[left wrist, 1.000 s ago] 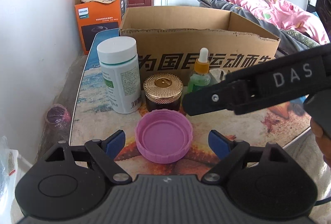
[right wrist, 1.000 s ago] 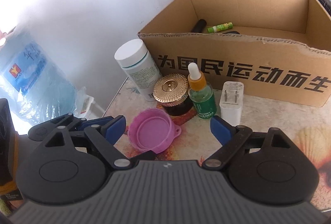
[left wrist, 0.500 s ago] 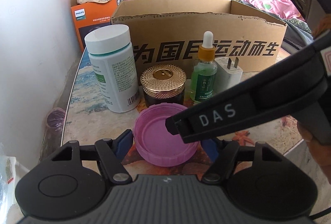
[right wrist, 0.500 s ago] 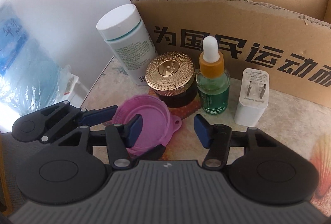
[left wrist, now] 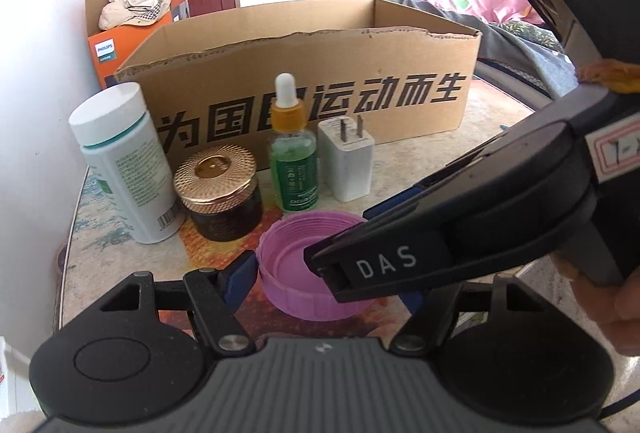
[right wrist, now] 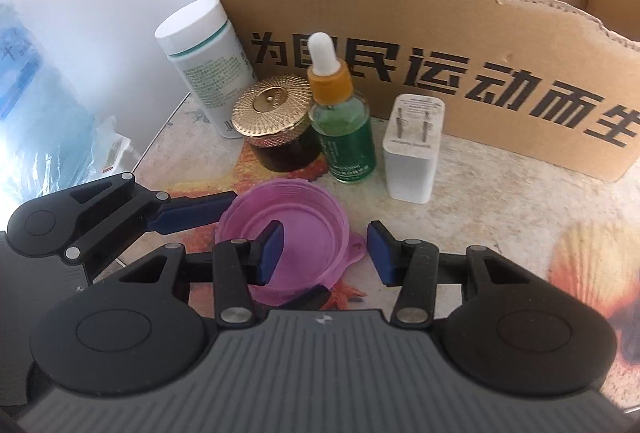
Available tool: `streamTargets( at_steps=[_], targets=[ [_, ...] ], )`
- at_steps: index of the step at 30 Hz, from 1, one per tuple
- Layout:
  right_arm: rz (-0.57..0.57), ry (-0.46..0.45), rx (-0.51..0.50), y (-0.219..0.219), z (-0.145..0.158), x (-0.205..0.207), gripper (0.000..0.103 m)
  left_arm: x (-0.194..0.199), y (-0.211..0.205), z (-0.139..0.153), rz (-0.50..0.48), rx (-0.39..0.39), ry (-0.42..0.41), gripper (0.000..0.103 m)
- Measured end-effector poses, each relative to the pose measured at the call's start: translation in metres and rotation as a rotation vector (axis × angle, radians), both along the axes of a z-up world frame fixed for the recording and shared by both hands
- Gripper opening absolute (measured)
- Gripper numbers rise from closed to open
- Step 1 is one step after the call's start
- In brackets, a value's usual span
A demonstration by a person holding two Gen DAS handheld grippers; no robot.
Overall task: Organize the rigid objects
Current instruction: 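Grasp the rim of the pink collapsible bowl with the right tool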
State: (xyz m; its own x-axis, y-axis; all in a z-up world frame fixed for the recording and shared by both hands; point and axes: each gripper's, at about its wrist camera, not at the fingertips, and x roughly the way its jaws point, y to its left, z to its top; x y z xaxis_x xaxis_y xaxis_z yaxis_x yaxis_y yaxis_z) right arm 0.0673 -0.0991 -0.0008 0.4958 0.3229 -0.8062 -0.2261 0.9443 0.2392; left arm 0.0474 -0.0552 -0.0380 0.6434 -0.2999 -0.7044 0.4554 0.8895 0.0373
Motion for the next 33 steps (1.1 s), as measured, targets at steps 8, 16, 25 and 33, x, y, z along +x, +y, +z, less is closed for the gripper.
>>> streamTargets(
  at_steps=[8, 16, 25, 33],
  targets=[
    [-0.048, -0.036, 0.010, -0.032, 0.005, -0.015, 0.046, -0.003, -0.027, -0.002, -0.055, 0.027, -0.002, 0.073],
    [-0.058, -0.060, 0.047, -0.049, 0.007, -0.018, 0.048, -0.003, -0.028, -0.005, -0.046, 0.046, 0.015, 0.073],
    [-0.009, -0.078, 0.023, -0.043, 0.005, -0.023, 0.046, -0.009, -0.029, -0.005, -0.045, 0.072, -0.012, 0.073],
    [0.016, -0.055, 0.034, -0.040, -0.002, -0.020, 0.036, -0.014, -0.025, -0.006, -0.040, 0.083, -0.015, 0.073]
  ],
)
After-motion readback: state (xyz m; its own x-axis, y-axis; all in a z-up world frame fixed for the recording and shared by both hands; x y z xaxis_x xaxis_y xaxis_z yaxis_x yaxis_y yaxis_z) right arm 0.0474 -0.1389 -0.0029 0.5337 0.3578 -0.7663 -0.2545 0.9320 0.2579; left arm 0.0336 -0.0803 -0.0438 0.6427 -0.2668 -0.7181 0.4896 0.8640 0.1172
